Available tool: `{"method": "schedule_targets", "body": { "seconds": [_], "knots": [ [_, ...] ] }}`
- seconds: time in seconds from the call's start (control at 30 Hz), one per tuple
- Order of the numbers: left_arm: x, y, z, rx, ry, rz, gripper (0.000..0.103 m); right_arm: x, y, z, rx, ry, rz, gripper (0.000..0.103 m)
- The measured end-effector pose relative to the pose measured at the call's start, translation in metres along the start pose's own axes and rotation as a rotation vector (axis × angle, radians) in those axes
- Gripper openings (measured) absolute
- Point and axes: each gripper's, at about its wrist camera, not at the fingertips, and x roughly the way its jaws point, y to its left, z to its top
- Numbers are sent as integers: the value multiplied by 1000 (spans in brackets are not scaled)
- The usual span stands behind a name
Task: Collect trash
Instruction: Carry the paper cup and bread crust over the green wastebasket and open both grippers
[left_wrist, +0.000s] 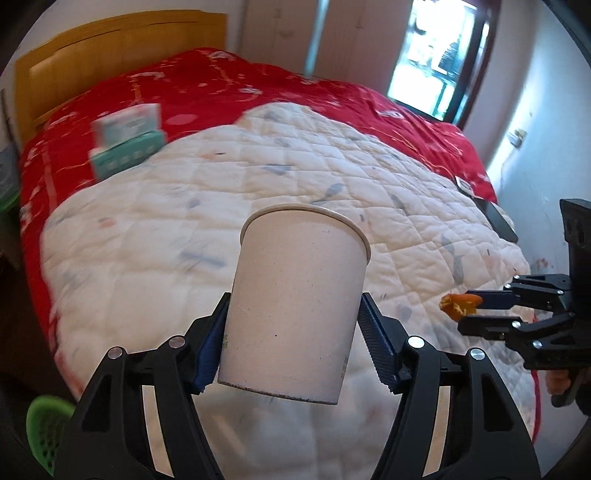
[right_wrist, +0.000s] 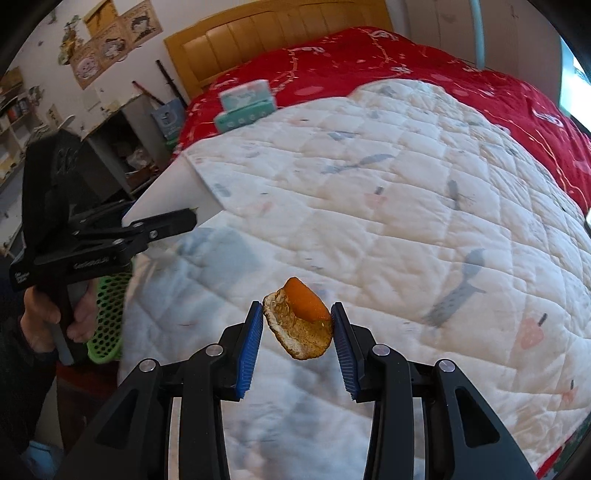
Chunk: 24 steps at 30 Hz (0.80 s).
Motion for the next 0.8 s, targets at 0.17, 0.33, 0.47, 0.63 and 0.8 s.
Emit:
{"method": "schedule_targets", "body": {
  "seconds": [0.17,0.33,0.47,0.63,0.8],
  "knots": [
    [-50,25,-27,-71,-40,84,66,-2,32,0,-40,-9,46,37],
    [-94,51,-59,-150,-64,180,66,1,64,-1,-81,-2,89,37],
    [-124,71,-84,-204,-79,248,66,4,91,-3,-120,6,115,37],
    [-155,93,-114,-274,-85,315,66,5,122,-4,-169,9,145,37],
    [-174,116,-143,-343,-67,379,66,9,151,-5,-217,20,167,37]
  ]
}}
